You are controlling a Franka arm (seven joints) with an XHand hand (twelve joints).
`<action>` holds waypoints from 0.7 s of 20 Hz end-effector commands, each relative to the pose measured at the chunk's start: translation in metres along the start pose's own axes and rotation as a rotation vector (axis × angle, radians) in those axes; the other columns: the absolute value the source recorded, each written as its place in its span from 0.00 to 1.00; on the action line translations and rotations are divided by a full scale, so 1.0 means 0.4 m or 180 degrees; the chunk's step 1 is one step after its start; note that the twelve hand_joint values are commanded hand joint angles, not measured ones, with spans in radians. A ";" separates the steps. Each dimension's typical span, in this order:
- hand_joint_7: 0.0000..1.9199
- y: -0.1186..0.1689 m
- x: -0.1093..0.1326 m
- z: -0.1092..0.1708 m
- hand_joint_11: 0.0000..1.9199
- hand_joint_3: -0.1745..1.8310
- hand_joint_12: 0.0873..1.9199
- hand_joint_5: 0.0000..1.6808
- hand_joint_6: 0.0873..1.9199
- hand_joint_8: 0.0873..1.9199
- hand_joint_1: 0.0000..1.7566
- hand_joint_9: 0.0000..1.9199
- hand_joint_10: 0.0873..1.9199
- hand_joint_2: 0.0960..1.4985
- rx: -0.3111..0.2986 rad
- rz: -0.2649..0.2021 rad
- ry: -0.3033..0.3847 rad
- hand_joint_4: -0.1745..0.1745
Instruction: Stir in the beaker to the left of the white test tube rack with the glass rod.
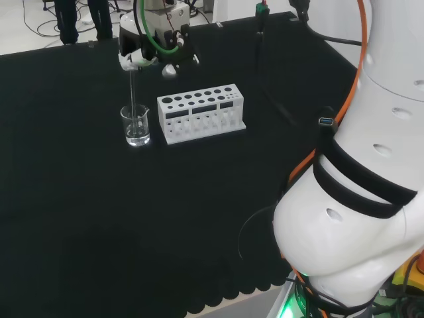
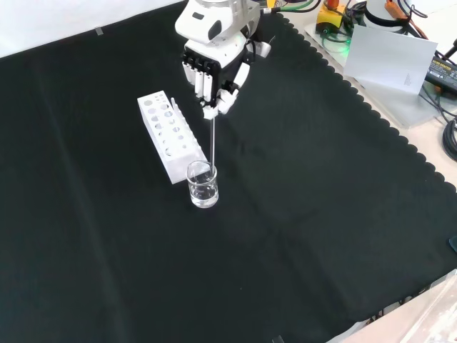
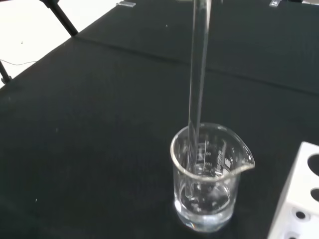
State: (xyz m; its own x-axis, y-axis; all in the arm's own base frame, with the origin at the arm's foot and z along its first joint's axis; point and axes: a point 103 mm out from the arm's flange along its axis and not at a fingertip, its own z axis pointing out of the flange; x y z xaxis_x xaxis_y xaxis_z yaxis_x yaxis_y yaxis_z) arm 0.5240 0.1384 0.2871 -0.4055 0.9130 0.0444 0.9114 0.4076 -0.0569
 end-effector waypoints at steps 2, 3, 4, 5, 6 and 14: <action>0.67 0.068 -0.010 0.006 0.85 0.00 0.27 0.83 0.00 0.38 0.75 0.87 0.32 0.70 0.0022 -0.0045 0.0024 0.00; 0.67 0.073 -0.015 0.008 0.85 0.00 0.27 0.83 0.00 0.38 0.75 0.87 0.32 0.70 0.0031 -0.0055 0.0006 0.00; 0.67 0.076 -0.021 0.009 0.85 0.00 0.27 0.83 0.00 0.38 0.75 0.87 0.32 0.70 0.0038 -0.0051 0.0007 0.00; 0.67 0.080 -0.027 0.009 0.85 0.00 0.27 0.83 0.00 0.38 0.75 0.87 0.32 0.70 0.0041 -0.0043 0.0016 0.00; 0.67 0.081 -0.033 0.009 0.85 0.00 0.27 0.83 0.00 0.38 0.75 0.87 0.32 0.70 0.0044 -0.0037 0.0027 0.00; 0.67 0.066 -0.030 -0.012 0.85 0.00 0.27 0.83 0.00 0.38 0.75 0.87 0.32 0.70 -0.0018 -0.0079 0.0043 0.00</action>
State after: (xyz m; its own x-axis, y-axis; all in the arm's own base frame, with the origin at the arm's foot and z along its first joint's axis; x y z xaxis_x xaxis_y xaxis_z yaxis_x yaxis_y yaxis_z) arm 0.5585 0.1377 0.2852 -0.4186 0.9066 0.0540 0.9050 0.4214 -0.0587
